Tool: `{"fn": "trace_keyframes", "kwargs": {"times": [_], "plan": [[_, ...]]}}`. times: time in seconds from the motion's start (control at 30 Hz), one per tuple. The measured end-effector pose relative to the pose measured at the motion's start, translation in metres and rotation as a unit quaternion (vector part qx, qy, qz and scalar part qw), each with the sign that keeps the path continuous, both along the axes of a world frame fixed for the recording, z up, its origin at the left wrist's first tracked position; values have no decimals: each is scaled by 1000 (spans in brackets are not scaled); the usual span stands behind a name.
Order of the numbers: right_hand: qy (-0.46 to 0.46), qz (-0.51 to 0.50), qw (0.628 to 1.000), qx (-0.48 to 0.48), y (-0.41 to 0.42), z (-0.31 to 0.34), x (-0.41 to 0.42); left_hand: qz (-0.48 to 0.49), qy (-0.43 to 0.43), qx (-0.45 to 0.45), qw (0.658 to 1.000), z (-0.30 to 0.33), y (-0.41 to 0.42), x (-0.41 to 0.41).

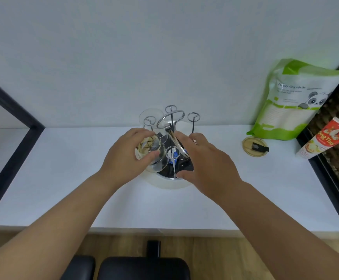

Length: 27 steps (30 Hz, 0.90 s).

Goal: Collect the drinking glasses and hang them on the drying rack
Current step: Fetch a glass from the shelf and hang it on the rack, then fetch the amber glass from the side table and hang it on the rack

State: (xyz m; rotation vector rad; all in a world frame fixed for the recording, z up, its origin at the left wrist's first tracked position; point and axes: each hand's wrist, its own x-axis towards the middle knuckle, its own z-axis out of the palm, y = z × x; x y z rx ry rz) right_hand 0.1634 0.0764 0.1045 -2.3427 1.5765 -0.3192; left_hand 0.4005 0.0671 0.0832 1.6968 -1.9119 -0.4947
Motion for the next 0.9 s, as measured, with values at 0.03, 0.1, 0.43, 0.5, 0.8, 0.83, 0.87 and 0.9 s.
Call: {"fn": "trace_keyframes", "kwargs": {"times": [0.03, 0.1, 0.43, 0.5, 0.8, 0.83, 0.87, 0.9], "plan": [[-1, -2, 1000, 2, 1, 3, 0, 2, -3, 2, 1000, 0, 0, 0], [0, -5, 1000, -2, 2, 10, 0, 8, -4, 6, 1000, 0, 2, -1], [-94, -18, 991, -88, 28, 106, -26, -19, 57, -73, 996, 96, 20, -56], [-112, -33, 987, -108, 35, 143, -42, -43, 58, -90, 993, 139, 19, -76], [-150, -143, 961, -182, 135, 359, -173, -198, 124, -117, 965, 363, 67, -217], [-149, -157, 956, -196, 152, 381, -190, -222, 131, -122, 959, 388, 79, -237], [-150, -172, 951, -210, 170, 402, -207, -246, 138, -128, 951, 412, 91, -258], [-151, -185, 946, -220, 188, 422, -224, -268, 144, -136, 943, 435, 103, -280]]}}
